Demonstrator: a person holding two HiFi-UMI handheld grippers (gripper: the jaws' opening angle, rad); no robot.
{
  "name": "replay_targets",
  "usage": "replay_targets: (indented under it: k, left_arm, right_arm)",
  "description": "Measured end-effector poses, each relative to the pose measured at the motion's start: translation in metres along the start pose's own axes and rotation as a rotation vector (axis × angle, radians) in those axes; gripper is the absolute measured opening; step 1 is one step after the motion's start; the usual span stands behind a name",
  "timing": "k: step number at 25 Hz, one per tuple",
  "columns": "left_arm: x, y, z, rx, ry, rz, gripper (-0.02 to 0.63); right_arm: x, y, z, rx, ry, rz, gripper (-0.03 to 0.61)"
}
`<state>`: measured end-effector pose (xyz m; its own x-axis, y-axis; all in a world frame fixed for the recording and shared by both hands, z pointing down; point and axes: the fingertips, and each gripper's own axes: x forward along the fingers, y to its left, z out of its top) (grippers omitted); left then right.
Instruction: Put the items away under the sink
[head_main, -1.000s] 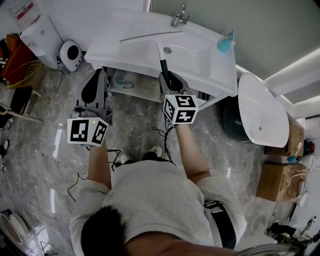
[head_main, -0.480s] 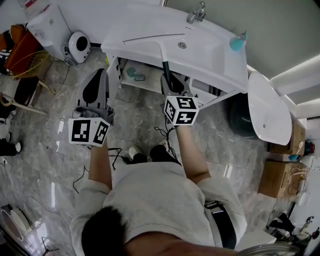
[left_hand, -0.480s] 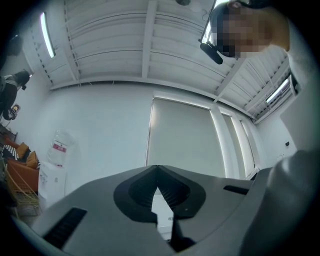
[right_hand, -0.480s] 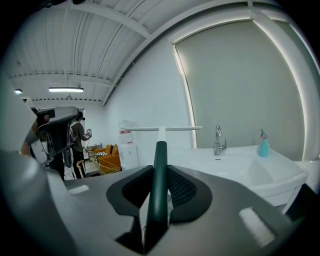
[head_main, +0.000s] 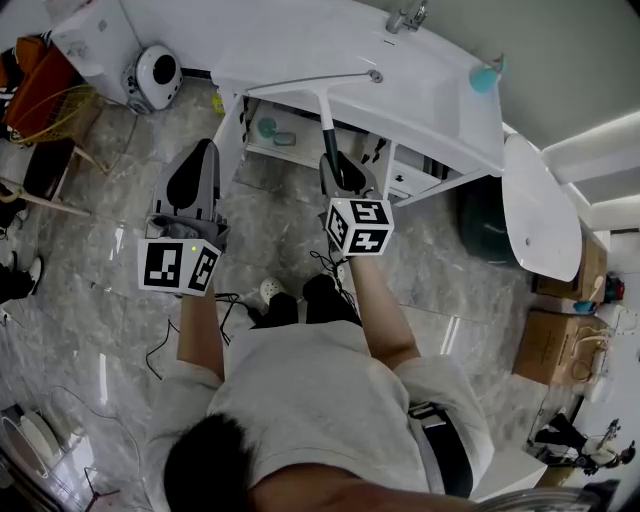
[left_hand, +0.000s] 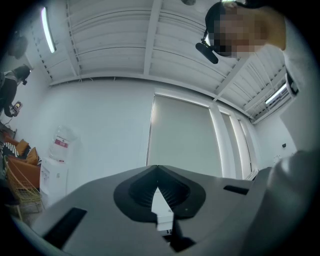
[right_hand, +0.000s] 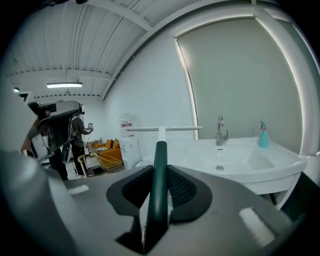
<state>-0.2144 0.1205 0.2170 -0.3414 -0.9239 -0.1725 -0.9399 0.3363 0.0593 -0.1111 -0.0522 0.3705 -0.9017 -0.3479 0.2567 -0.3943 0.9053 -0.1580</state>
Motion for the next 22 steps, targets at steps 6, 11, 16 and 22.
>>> replay_targets:
  k: [6, 11, 16, 22]
  left_arm:
    - [-0.006, 0.007, -0.017, -0.018, 0.024, -0.003, 0.008]
    - [0.002, 0.012, -0.035, -0.031, 0.050, 0.002, 0.008]
    - [0.010, 0.013, -0.053, -0.038, 0.067, -0.002, 0.008]
    - [0.024, 0.015, -0.080, -0.053, 0.091, 0.000, 0.008]
  right_arm:
    - [0.004, 0.010, -0.030, 0.011, 0.042, 0.014, 0.103]
    - [0.015, 0.009, -0.058, 0.026, 0.092, 0.031, 0.103]
    - [0.025, 0.004, -0.089, 0.052, 0.143, 0.037, 0.103]
    - [0.039, -0.008, -0.124, 0.085, 0.189, 0.040, 0.103]
